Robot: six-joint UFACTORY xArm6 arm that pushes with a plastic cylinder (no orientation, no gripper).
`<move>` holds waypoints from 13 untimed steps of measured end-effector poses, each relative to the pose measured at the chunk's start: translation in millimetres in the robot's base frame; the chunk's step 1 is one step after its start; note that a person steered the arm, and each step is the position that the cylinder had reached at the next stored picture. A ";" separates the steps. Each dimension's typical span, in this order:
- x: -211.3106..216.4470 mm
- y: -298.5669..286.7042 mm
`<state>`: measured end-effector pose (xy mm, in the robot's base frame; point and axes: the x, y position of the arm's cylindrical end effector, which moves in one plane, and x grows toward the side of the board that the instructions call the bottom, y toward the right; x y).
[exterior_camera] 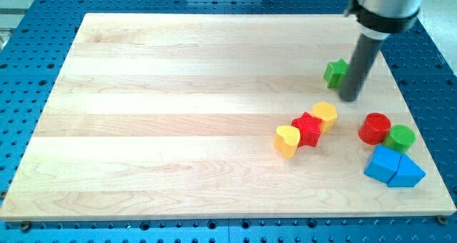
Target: Slide the red blocks towards the center of the board
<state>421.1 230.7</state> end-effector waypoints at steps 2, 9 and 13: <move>87.8 75.7; 69.7 -128.1; 98.8 -156.2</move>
<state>519.8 74.5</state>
